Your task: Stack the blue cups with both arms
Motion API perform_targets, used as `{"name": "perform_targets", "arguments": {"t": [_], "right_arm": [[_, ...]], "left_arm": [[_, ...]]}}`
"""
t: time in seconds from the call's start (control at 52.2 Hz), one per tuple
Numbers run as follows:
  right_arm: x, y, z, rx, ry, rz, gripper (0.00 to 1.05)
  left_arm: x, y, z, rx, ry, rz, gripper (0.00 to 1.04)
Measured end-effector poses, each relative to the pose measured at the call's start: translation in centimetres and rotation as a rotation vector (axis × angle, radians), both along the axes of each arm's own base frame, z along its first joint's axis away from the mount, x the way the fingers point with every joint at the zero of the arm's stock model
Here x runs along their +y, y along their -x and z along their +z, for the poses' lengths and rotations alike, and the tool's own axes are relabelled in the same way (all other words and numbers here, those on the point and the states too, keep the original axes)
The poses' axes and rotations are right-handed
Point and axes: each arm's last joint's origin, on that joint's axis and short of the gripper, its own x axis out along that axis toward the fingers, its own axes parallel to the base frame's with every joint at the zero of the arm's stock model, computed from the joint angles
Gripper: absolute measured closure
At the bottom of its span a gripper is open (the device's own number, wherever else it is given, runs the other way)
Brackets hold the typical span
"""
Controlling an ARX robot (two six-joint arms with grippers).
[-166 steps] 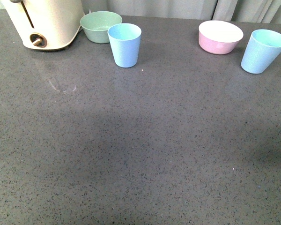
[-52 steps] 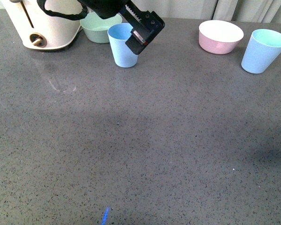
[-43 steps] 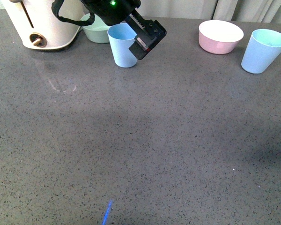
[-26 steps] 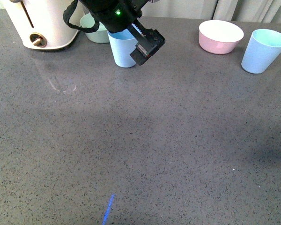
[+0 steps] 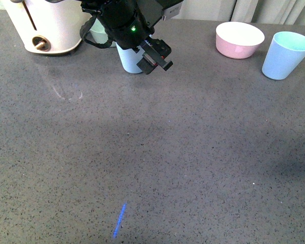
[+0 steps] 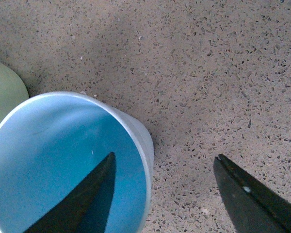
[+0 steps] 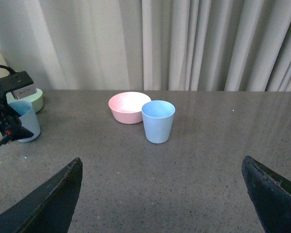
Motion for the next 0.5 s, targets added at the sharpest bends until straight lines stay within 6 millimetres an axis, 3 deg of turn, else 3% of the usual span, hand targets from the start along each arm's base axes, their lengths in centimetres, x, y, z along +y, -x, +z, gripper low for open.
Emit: {"name": "perform_targets", "arguments": {"t": [0.172,0.345,0.498], "right_arm": [[0.0,0.0,0.0,0.0,0.0,0.0,0.09],[0.0,0.0,0.0,0.0,0.0,0.0,0.09],[0.0,0.0,0.0,0.0,0.0,0.0,0.09]], "left_arm": [[-0.2,0.1,0.3,0.018,-0.003,0.024,0.79],[-0.9,0.7,1.2,0.017,-0.006,0.013,1.03],[-2.6,2.1,4.2,-0.013,0.017,-0.033,1.02]]}}
